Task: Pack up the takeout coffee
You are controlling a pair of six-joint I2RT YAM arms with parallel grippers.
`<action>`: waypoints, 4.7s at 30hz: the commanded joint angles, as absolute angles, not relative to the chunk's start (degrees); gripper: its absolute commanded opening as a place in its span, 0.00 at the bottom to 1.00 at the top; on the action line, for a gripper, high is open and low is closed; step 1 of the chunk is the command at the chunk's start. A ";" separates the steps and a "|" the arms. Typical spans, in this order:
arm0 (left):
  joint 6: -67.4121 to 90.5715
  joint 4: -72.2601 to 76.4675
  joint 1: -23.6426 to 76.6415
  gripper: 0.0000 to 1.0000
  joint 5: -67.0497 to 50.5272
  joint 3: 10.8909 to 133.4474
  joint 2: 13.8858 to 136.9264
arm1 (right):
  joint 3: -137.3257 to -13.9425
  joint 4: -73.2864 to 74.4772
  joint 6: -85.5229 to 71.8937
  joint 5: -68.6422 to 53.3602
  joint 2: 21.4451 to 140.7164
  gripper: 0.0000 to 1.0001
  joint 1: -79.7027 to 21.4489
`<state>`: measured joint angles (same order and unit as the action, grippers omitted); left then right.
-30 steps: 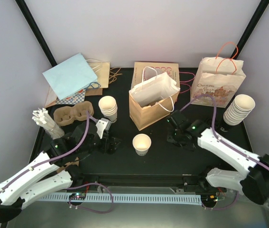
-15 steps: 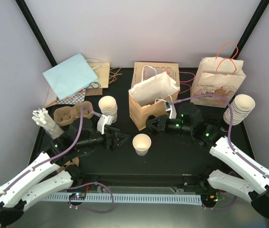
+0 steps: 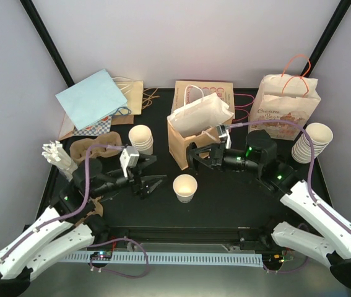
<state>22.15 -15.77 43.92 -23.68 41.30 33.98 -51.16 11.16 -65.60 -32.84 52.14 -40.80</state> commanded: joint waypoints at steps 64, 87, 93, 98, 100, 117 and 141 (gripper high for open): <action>-13.95 17.84 48.37 0.99 -27.76 40.41 50.50 | -53.28 -0.63 -75.51 -45.06 54.65 0.15 -41.09; -16.34 14.64 48.43 0.73 -28.65 41.02 50.34 | -52.92 -0.55 -76.06 -45.02 54.06 0.16 -41.09; -16.26 12.30 48.44 0.70 -28.31 40.34 48.98 | -52.56 -0.24 -75.66 -44.38 53.66 0.25 -41.09; -15.93 9.71 48.44 0.70 -27.82 38.77 45.74 | -52.91 1.92 -73.59 -43.27 52.88 0.37 -41.13; -15.53 8.14 48.46 0.70 -27.45 38.06 44.09 | -53.29 4.22 -72.05 -42.39 52.58 0.41 -41.13; 1.35 -29.53 48.43 0.74 -15.78 44.46 37.18 | -55.98 25.19 -56.62 -32.78 50.36 0.45 -40.96; 11.12 -49.81 50.32 0.72 -11.43 56.97 52.51 | -47.67 36.21 -42.39 -19.44 47.79 0.44 -40.96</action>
